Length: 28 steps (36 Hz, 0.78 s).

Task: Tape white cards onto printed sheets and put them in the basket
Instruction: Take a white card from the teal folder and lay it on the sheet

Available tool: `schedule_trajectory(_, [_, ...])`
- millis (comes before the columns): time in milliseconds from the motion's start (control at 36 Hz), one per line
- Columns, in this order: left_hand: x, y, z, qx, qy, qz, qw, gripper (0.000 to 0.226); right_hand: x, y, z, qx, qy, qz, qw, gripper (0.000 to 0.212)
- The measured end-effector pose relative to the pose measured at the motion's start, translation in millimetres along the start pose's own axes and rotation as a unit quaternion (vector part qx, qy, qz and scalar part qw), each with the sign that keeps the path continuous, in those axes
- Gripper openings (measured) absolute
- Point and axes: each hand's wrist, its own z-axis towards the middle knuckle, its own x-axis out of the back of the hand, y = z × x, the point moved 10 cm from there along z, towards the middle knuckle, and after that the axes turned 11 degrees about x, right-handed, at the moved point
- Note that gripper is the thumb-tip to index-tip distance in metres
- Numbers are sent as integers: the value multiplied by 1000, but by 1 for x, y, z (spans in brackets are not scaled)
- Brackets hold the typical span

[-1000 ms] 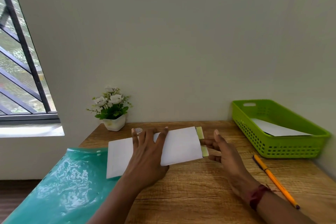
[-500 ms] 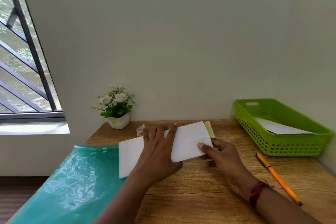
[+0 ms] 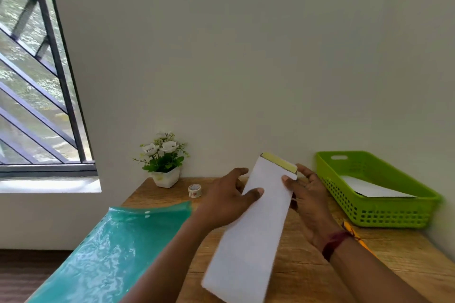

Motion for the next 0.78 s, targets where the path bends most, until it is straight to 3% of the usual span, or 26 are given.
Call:
schedule_trajectory(139, [-21,-28,10,113,-16,-243,963,50,-1,23,-3,-60,-37,-9,997,31])
schedule_trajectory(278, [-47,-50,14,159,-24,-357,920,42,-7,42,-12,-91,-104,-14,990,30])
schedule_trajectory(361, [-55,-58,13,159,-12,-367,917,33,-11,49,-16,-96,-132,-16,986,30])
schedule_trajectory(528, [-63,-74,16,173,-2,-347,922,36,-8,60,-14,-93,-127,-67,985,18])
schedule_trajectory(694, [-63,-81,12,191,61,-310,929,6,-6,61,-17,-83,-111,-112,984,10])
schedule_trajectory(778, [-59,-74,10,160,76,-288,941,13,-3,59,-19,-69,-91,-140,984,10])
